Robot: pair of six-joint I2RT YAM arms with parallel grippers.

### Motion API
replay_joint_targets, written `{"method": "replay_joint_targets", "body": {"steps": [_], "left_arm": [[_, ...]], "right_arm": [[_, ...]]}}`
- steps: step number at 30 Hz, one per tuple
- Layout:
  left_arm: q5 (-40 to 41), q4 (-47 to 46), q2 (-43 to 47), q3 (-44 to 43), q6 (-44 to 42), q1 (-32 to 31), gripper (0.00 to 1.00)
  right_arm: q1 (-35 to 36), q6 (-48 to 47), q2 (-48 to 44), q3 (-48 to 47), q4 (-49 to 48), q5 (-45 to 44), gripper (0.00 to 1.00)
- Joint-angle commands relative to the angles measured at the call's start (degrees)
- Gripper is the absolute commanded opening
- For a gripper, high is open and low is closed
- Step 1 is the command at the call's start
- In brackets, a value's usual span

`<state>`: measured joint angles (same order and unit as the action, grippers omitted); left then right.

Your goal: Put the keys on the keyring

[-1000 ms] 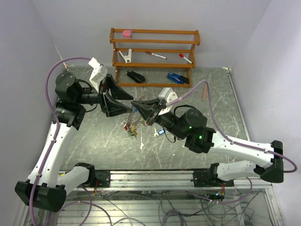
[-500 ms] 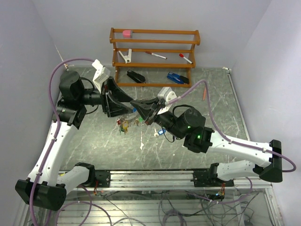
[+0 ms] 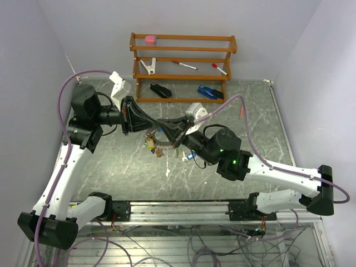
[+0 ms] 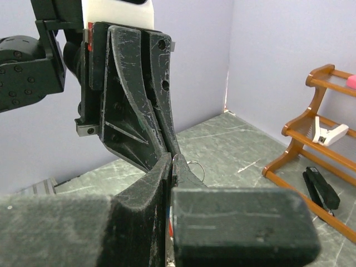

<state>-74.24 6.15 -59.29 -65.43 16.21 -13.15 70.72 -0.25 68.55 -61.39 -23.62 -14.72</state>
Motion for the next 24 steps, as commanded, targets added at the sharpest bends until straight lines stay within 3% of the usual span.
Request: {"method": "replay_joint_targets", "body": {"steps": [1,14,20,24], "left_arm": [[2.2,3.08,0.07,-0.93,-3.88,-0.21,0.07],[8.02,20.19,-0.64,-6.86,-19.17,-0.21,0.07],[12.11,26.64,-1.26,-9.54,-24.38,-0.21,0.07],[14.82,29.27,-1.21,-10.7,-27.36,-0.21,0.07]], "right_arm": [[0.24,1.2,-2.4,-0.52,-4.47,-0.31,0.0],[0.27,2.6,-3.97,0.82,-3.54,-2.37,0.01],[0.26,3.01,-6.32,-0.16,0.52,-4.7,0.11],[0.27,3.22,-6.78,-3.48,6.52,-5.01,0.28]]}}
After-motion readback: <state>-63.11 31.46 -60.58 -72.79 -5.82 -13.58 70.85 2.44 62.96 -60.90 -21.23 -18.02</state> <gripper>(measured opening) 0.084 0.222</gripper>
